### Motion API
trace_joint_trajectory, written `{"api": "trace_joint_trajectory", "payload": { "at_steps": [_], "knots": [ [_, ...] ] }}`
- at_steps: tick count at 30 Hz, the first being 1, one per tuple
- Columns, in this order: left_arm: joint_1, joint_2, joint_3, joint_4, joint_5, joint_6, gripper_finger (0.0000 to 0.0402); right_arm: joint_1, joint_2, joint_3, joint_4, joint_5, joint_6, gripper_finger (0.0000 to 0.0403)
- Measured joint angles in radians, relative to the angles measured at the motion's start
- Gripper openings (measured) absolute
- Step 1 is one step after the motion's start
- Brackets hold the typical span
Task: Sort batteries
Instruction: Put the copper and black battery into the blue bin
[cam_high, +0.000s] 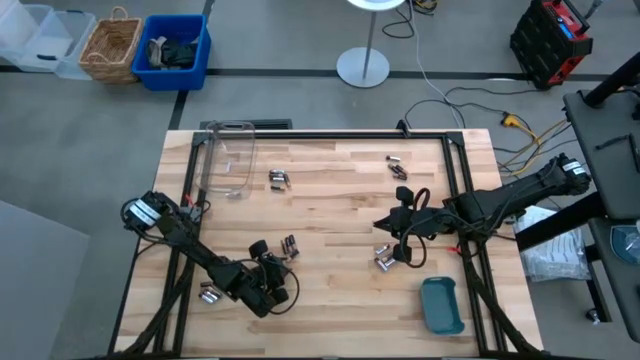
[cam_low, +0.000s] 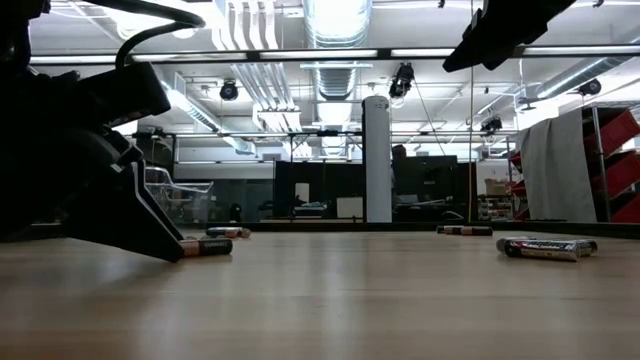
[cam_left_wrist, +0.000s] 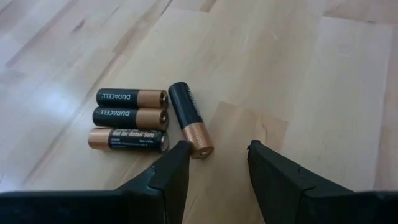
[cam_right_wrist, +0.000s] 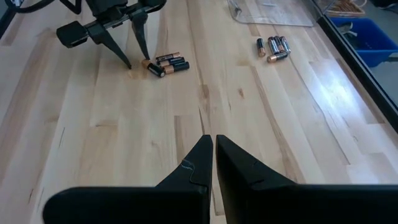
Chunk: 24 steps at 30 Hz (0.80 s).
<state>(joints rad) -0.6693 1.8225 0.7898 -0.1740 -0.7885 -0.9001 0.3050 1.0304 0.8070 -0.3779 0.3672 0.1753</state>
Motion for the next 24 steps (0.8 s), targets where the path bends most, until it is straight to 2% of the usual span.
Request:
{"api": "trace_joint_trajectory", "payload": {
  "at_steps": [24],
  "knots": [
    [0.002,0.000,0.000,0.034,-0.014,0.000,0.0145,0.000,0.000,-0.003,0.000,0.000,0.000,0.0013]
  ]
}}
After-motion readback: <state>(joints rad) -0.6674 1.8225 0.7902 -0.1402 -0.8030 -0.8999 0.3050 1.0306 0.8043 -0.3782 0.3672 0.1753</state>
